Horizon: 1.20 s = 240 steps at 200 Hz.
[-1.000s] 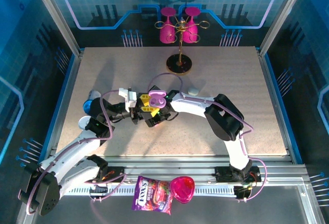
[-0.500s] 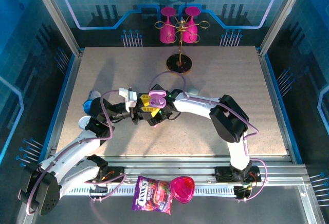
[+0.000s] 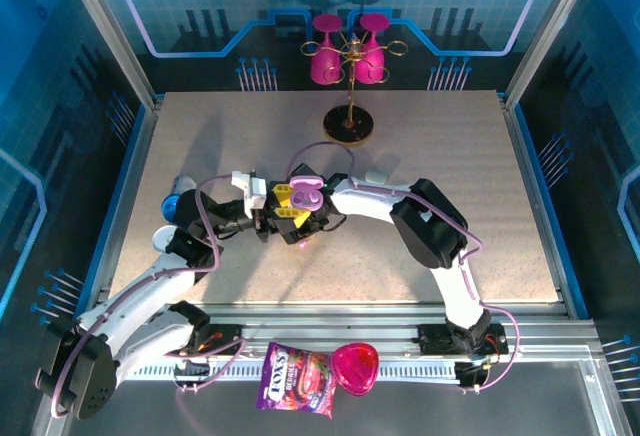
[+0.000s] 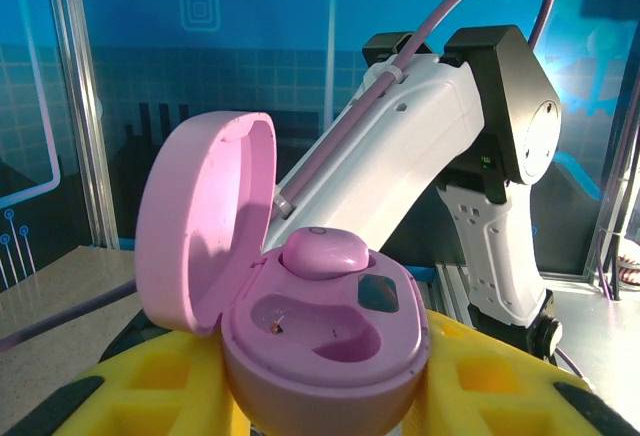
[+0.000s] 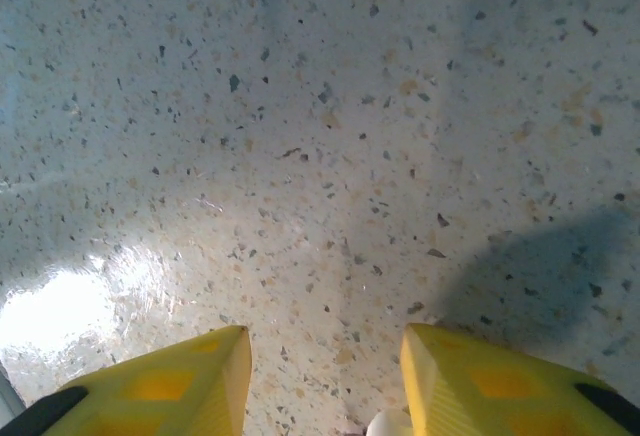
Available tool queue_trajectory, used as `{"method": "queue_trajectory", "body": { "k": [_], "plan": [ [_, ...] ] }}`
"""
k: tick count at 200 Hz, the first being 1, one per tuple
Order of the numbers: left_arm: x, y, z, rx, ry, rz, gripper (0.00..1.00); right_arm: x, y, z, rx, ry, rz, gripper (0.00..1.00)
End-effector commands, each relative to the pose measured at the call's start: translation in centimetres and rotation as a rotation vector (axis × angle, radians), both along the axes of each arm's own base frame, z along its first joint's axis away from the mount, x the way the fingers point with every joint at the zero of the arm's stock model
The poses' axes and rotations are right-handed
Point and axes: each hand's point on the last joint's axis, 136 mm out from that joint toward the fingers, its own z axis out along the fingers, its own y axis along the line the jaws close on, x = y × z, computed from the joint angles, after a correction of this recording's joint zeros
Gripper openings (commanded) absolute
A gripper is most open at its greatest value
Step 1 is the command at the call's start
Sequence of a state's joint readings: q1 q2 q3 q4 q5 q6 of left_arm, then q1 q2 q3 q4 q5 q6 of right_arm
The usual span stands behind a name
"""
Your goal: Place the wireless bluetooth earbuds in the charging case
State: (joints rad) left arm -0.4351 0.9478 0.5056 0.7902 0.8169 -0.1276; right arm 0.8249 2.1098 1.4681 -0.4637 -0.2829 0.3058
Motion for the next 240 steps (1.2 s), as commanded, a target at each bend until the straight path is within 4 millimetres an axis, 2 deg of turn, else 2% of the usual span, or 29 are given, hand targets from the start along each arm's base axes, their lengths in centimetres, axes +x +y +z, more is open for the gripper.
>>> {"method": "queue_trajectory", "body": {
  "k": [1,25,78,129,172,199,240],
  "plan": [
    [-0.6,0.0,0.9,-0.010,-0.052,-0.007,0.29,-1.8,-1.6,0.5,-0.012,0.043,0.004,0.44],
    [-0.6,0.0,0.9,-0.010,-0.050,-0.008,0.29,-2.7,-2.6,0.3,-0.021,0.056,-0.013,0.43],
    [-0.5,0.0,0.9,-0.009,-0.049,-0.008,0.29,-4.6,-3.1,1.3,-0.006,0.053,-0.034,0.43],
    [-0.7,0.0,1.1,-0.017,-0.056,-0.012,0.29,-2.0,-4.2,2.8,-0.122,-0.101,-0.073,0.47],
    [-1.5,0.4,2.2,-0.036,-0.078,-0.012,0.28,-1.1,-3.2,2.6,-0.251,-0.164,0.030,0.42],
    [-1.9,0.6,2.7,-0.045,-0.088,-0.012,0.28,-1.3,-2.0,2.7,-0.291,-0.189,0.092,0.37],
    [-1.8,0.6,3.0,-0.051,-0.095,-0.010,0.28,-2.1,-0.8,1.7,-0.318,-0.172,0.158,0.33]
  ]
}}
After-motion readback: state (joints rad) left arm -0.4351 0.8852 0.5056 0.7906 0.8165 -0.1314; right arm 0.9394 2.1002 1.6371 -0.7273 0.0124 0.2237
